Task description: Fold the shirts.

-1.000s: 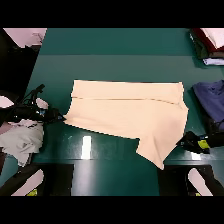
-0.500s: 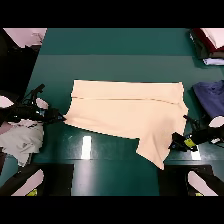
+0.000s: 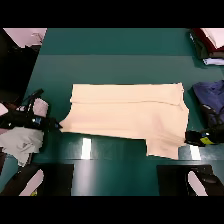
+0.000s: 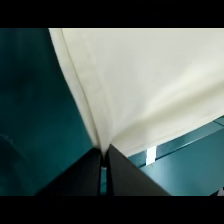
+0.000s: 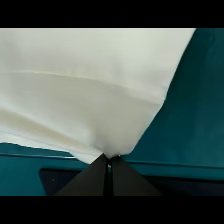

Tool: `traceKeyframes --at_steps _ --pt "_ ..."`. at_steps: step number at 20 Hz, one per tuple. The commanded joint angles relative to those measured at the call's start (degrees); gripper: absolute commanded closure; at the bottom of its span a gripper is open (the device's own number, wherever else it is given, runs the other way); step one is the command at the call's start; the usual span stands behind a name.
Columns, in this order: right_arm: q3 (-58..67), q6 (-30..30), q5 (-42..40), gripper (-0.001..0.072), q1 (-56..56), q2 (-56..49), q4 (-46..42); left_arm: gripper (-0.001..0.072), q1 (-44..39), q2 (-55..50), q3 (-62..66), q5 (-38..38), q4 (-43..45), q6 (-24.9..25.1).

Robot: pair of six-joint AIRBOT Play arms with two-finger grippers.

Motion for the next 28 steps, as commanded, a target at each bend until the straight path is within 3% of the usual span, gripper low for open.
traceKeyframes --at_steps 1,5,14,28 --pt "1.6 -0.2 2.9 0.0695 0.0 7.5 -3.3 0.0686 0.0 7.1 -5.2 -6.2 0.0 -2.8" --pt "2.5 -0.2 0.5 0.0695 0.1 6.3 -2.8 0.0686 0.0 7.0 -1.5 -1.1 -6.5 -3.5" --pt "22.9 -1.6 -11.2 0.0695 7.2 -20.1 -2.9 0.0685 0.0 -7.0 5.6 12.8 -7.2 -0.1" --pt "49.3 -1.6 -12.7 0.0694 8.7 -48.5 0.9 0.0682 0.0 -31.4 21.9 23.8 -12.7 4.1"
